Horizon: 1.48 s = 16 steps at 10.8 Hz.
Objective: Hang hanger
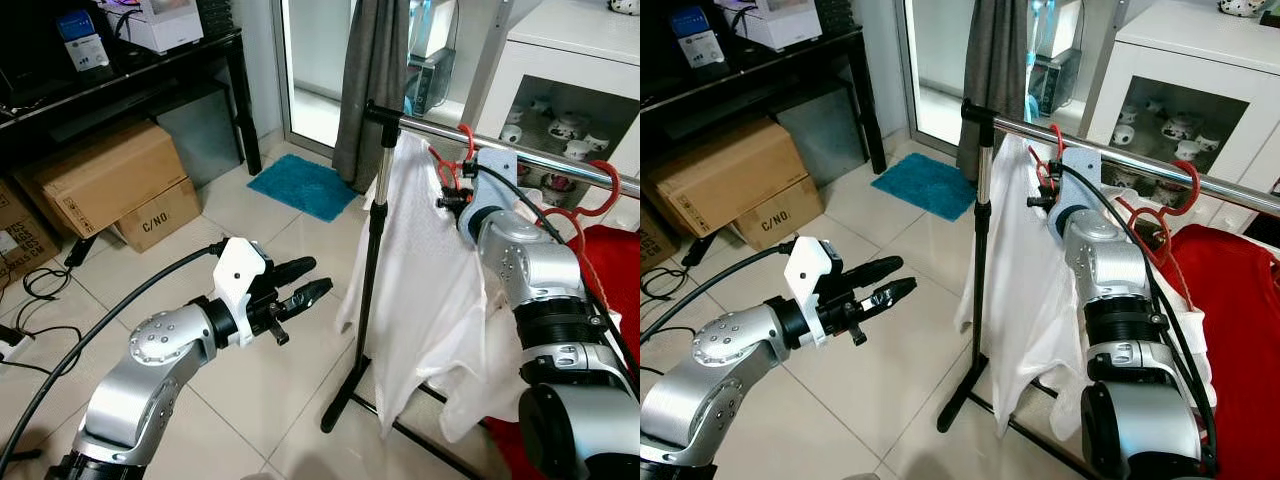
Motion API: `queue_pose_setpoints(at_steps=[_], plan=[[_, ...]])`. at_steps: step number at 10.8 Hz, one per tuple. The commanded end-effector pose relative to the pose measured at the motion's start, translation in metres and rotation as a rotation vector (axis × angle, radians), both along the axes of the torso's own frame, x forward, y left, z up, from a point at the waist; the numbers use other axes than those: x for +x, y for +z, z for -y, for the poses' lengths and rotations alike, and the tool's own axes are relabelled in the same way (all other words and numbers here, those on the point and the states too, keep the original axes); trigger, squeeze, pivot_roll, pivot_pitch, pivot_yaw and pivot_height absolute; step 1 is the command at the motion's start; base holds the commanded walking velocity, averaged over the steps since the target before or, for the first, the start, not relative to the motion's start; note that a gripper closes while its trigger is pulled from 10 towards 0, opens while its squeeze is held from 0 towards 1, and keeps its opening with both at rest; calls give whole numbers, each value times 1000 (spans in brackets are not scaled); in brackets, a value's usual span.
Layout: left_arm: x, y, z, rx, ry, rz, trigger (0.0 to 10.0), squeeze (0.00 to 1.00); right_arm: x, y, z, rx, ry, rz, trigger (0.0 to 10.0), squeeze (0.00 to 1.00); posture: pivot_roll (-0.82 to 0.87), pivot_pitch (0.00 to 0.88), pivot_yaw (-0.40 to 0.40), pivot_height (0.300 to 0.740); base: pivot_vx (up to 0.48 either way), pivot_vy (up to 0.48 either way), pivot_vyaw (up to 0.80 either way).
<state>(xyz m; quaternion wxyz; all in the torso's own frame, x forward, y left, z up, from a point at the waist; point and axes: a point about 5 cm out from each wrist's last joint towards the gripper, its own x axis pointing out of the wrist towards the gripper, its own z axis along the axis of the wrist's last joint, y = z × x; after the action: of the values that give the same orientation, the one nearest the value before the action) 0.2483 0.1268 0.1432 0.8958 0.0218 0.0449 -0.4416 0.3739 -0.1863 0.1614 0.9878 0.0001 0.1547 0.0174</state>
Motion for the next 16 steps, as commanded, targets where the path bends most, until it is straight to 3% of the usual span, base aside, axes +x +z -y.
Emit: queue_pose_setpoints(at_steps=[1,4,9,11,16], plan=[[3,1,1,20,12,17,10000,0,0,11,-1,23,20,64,0,0,1,0,52,740,0,0,0],[9,-4,1,53,89,11,10000,0,-10,33,3,44,43,210,0,0,-7,0,47,740,0,0,0],[4,-10,2,54,179,11,10000,0,-20,29,-1,10,84,211,0,0,22,0,0,740,0,0,0],[7,-12,-3,39,262,17,10000,0,-39,25,2,14,104,251,0,0,17,0,2,740,0,0,0],[17,-13,2,31,249,15,10000,0,-62,14,1,16,109,274,0,0,-19,0,38,740,-166,0,0]])
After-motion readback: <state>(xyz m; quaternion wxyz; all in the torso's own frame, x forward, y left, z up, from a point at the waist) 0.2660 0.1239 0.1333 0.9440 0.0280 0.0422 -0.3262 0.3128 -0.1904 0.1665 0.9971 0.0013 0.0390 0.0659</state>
